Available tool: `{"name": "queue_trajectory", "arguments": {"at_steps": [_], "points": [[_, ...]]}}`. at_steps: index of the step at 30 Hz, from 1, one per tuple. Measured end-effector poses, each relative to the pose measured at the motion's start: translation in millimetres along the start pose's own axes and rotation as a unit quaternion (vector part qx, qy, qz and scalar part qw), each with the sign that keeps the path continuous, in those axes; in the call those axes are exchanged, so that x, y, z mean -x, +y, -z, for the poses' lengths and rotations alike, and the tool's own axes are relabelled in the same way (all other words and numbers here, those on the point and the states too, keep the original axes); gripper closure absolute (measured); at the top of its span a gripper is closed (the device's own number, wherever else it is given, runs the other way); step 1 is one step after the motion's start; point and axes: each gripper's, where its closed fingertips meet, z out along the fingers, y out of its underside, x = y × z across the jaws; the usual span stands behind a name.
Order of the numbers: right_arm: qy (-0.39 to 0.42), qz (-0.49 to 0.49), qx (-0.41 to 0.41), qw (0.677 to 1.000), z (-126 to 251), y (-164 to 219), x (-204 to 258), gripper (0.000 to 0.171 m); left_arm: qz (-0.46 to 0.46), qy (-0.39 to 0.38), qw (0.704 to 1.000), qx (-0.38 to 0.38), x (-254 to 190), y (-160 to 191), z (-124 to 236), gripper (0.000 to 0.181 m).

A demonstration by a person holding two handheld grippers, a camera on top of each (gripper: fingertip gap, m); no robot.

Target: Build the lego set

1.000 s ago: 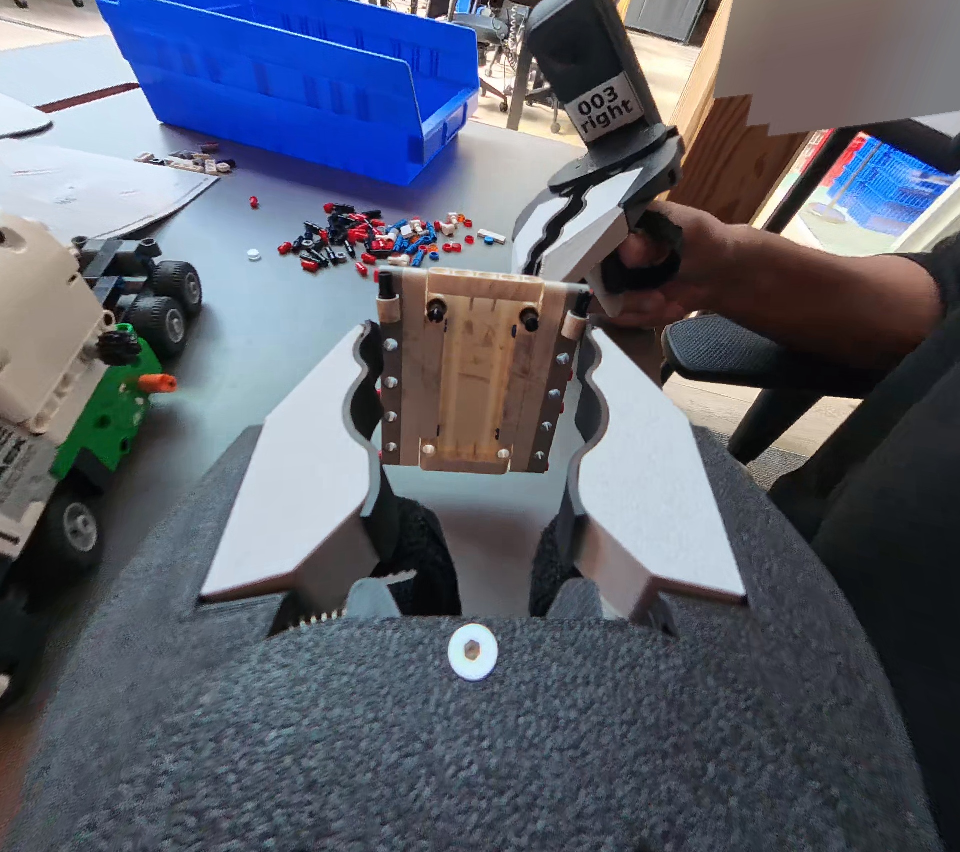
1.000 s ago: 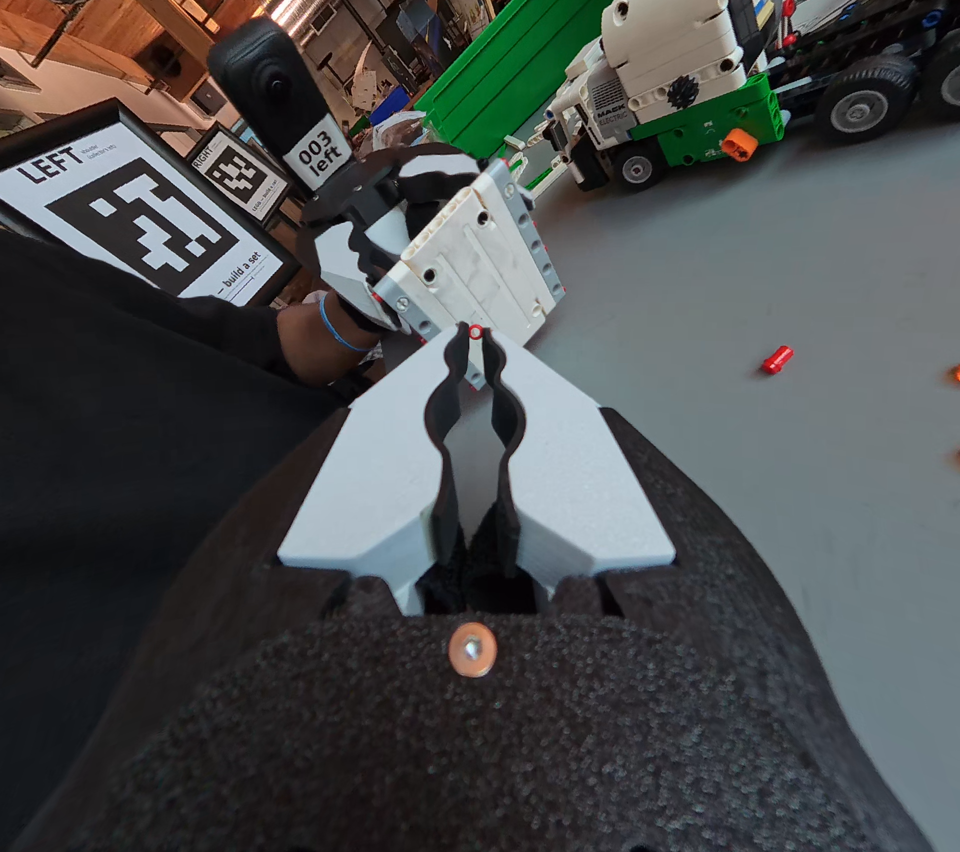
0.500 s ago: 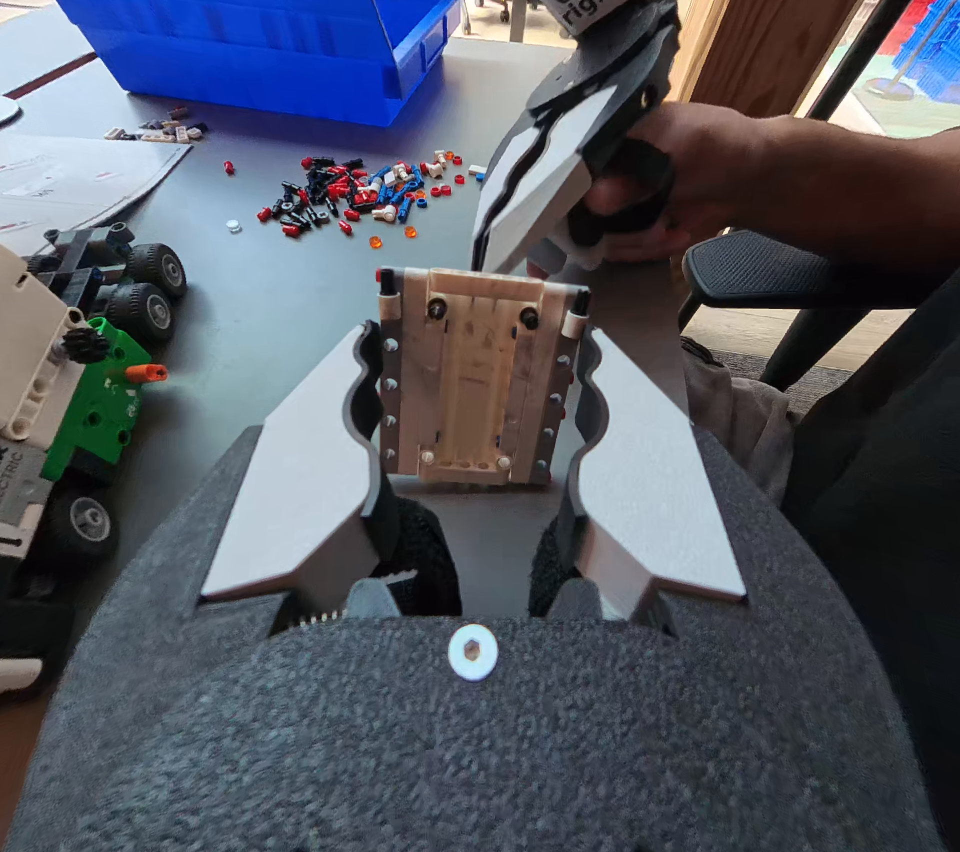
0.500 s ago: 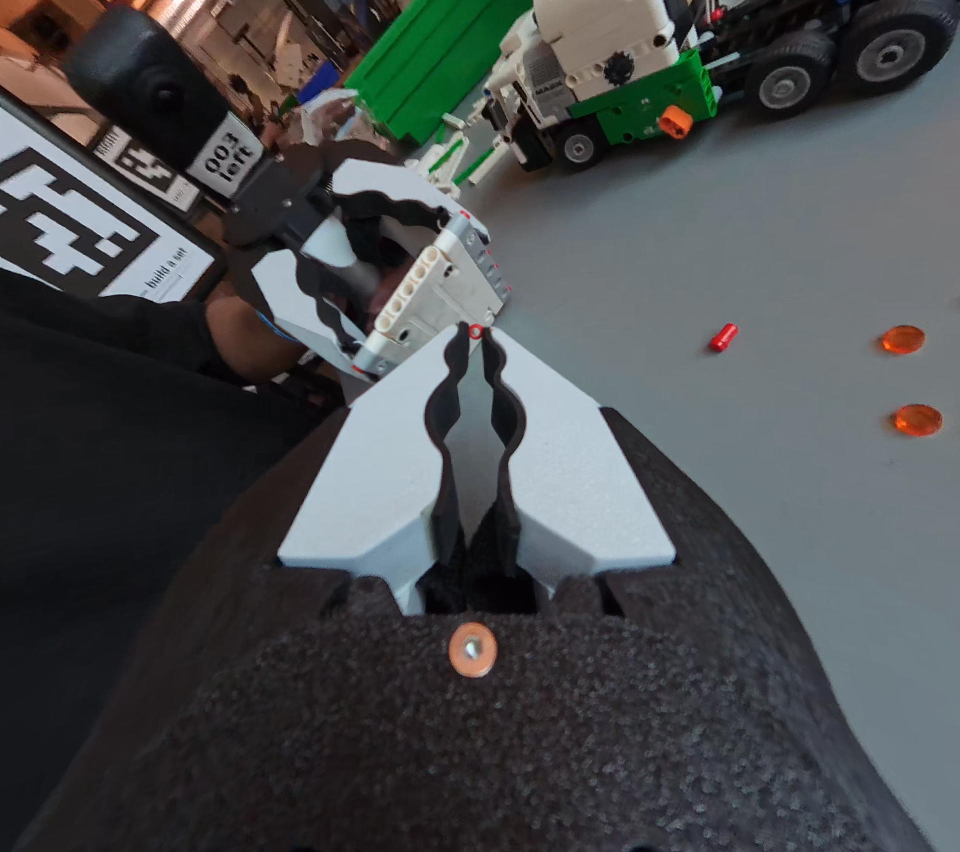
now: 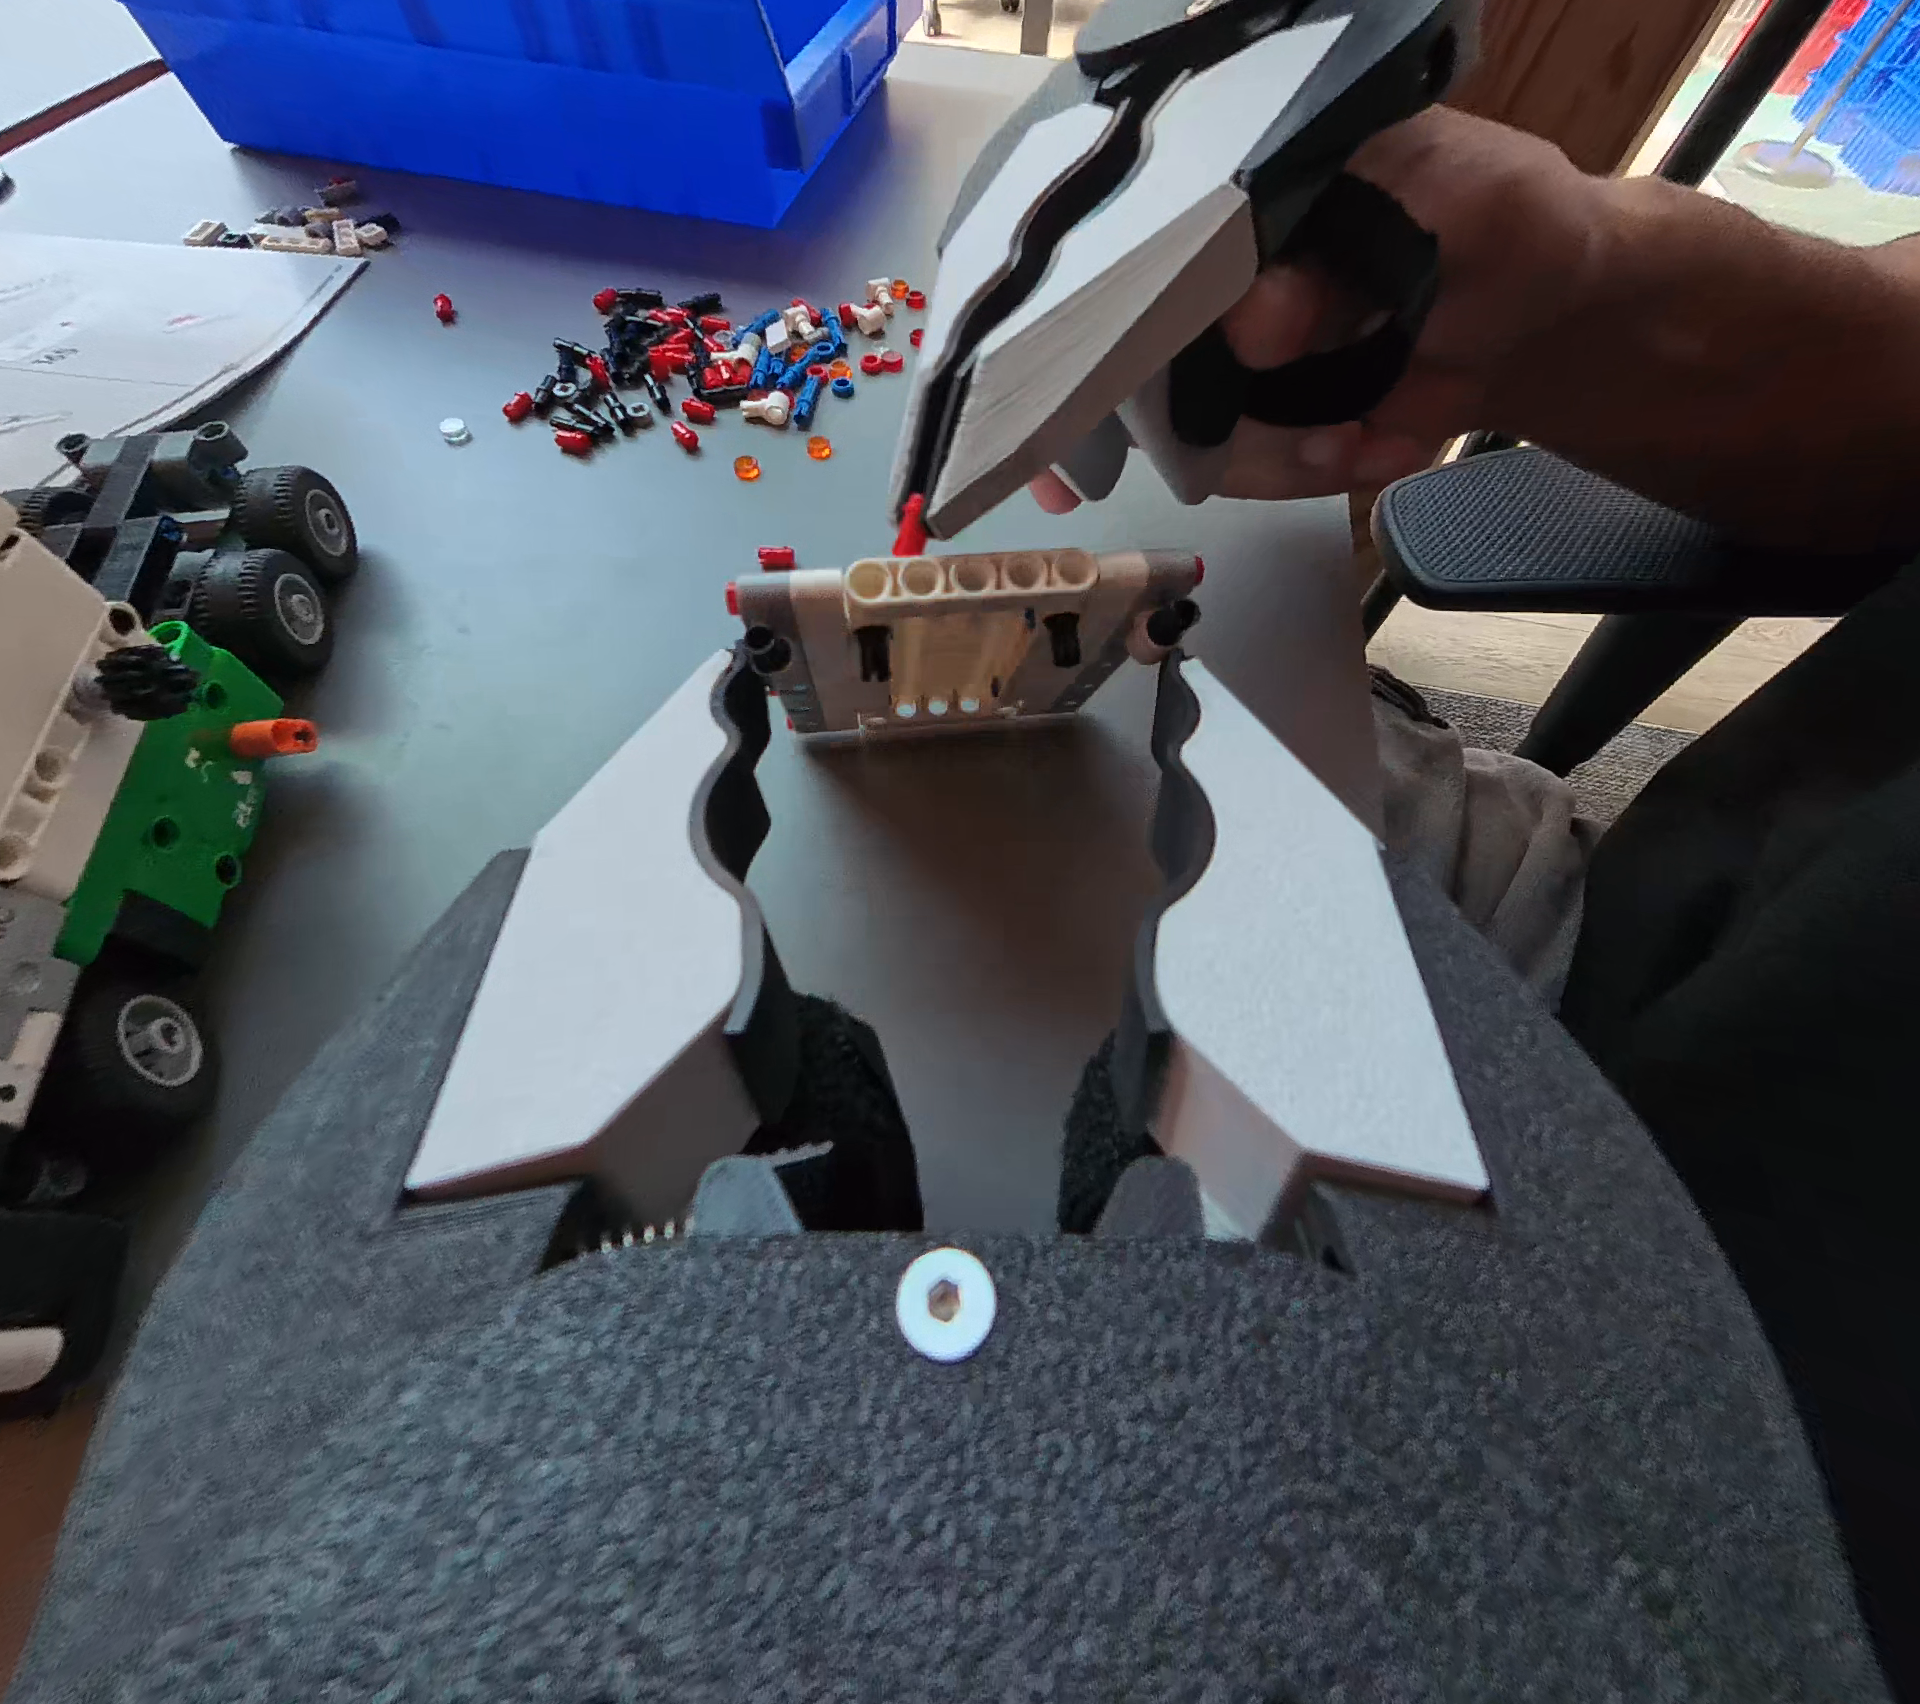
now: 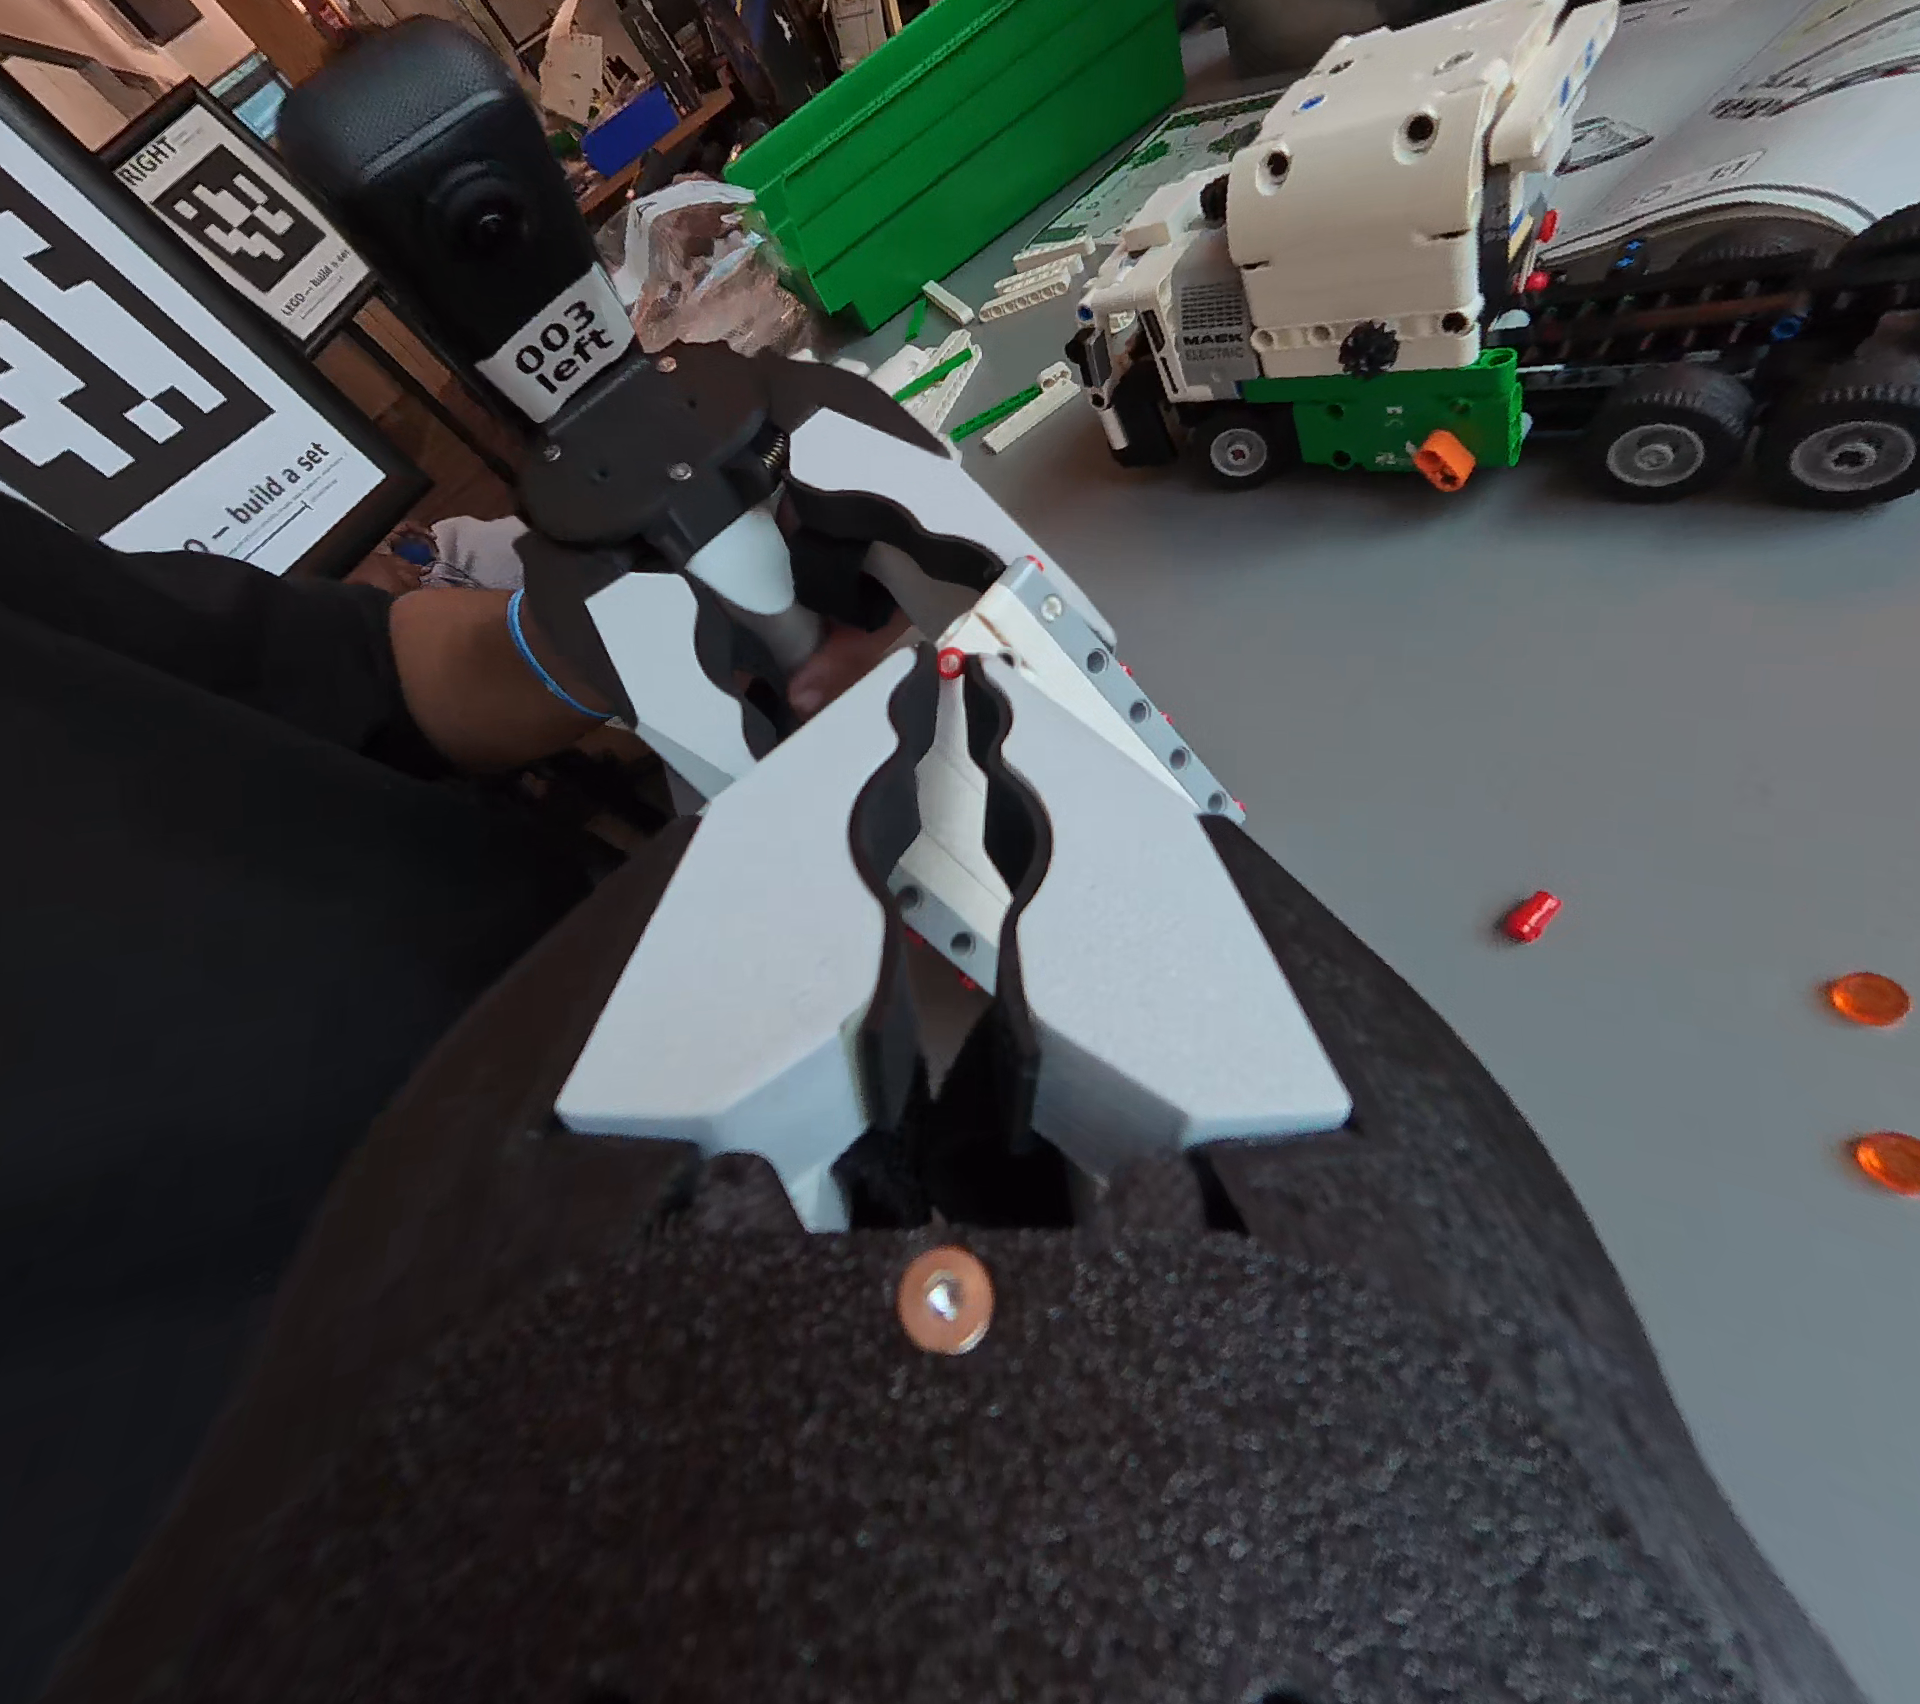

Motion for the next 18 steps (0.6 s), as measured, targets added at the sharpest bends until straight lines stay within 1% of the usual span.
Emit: {"name": "queue_trajectory", "arguments": {"at_steps": [4,6,7,8,9,10,11,14,16,18], "points": [[0.029,0.03,0.015,0.999,5,0,-11,0.168,-0.009,-0.011,1.0,-0.02,0,-7,6,0.109],[0.033,0.016,0.008,0.999,11,-1,-17,0.168,-0.002,-0.009,1.0,-0.018,0,-10,9,0.111],[0.032,0.006,0.011,0.999,12,2,-20,0.168,-0.001,-0.013,1.0,-0.014,2,-11,11,0.151],[0.031,-0.003,0.025,0.999,11,9,-22,0.168,-0.008,-0.012,1.0,-0.016,2,-12,13,0.165],[0.034,-0.011,0.044,0.998,9,18,-25,0.168,-0.017,-0.003,1.0,-0.026,0,-15,14,0.163],[0.031,-0.014,0.054,0.998,6,24,-25,0.168,-0.022,0.002,0.999,-0.032,-2,-17,13,0.152],[0.028,-0.018,0.062,0.998,3,29,-25,0.168,-0.023,0.0,0.999,-0.024,-1,-14,10,0.148],[0.037,-0.024,0.095,0.994,-2,46,-29,0.168,-0.028,0.001,1.0,0.003,-5,-5,-3,0.152],[0.029,-0.034,0.089,0.995,-3,45,-27,0.168,-0.044,0.0,0.999,0.026,-7,3,-9,0.152],[0.044,-0.027,0.095,0.994,0,46,-33,0.168,-0.061,-0.017,0.996,0.057,-3,13,-11,0.153]]}}
